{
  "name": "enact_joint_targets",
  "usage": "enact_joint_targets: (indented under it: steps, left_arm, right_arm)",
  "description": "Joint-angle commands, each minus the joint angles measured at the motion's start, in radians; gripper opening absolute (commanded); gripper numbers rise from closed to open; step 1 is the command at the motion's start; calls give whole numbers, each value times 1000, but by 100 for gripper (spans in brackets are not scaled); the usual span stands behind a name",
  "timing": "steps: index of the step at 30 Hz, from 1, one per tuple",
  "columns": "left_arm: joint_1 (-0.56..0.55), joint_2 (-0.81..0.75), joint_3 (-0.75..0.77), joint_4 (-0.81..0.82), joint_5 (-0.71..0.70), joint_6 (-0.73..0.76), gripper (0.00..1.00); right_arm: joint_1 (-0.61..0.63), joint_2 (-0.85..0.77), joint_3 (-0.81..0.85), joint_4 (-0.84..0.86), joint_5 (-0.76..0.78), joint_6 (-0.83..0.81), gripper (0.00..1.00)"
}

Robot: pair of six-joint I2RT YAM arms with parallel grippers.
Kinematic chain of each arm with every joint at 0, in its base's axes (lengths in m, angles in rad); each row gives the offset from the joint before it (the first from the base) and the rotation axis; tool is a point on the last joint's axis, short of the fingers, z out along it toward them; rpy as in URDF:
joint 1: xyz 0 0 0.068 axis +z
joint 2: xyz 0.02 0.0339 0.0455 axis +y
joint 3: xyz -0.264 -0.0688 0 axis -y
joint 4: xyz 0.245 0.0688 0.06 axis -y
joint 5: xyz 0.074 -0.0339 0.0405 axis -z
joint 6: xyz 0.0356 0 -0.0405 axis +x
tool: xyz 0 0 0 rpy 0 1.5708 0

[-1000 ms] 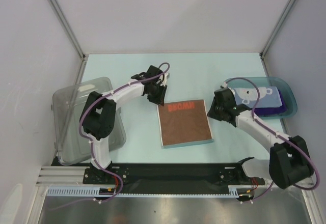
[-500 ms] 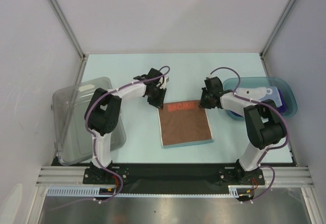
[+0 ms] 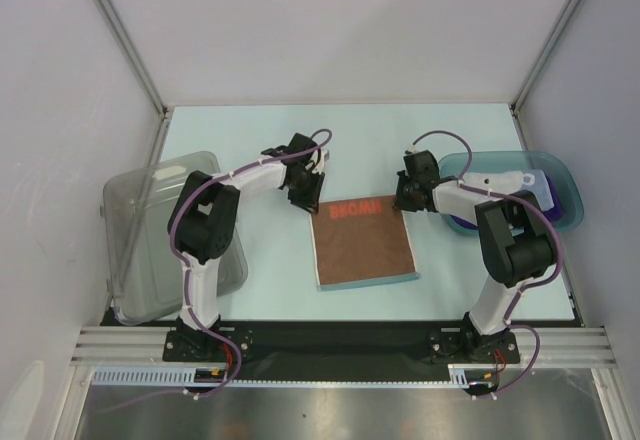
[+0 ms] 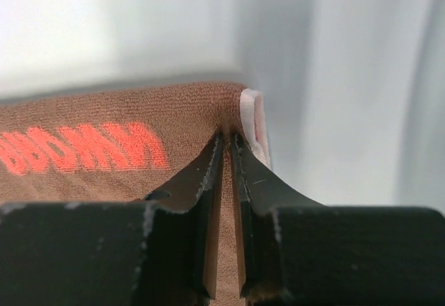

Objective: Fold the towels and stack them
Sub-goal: Fold the towel

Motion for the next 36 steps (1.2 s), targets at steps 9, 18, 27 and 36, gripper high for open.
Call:
enact_joint_targets:
  steps: [9, 18, 27, 36]
  left_arm:
    - [31, -94, 93, -61, 113, 217, 36]
    - [79, -75, 111, -107, 259, 387, 41]
    - [88, 14, 140, -167, 326, 525, 42]
    - [88, 78, 182, -193, 299, 556, 43]
  right_arm:
    - [-32, 12, 185, -203, -297, -325, 31]
    - [-153, 112, 365, -341, -564, -543, 46]
    - [-189, 346, 618, -644, -687, -791, 50]
    - [-206, 454, 715, -740, -685, -867, 44]
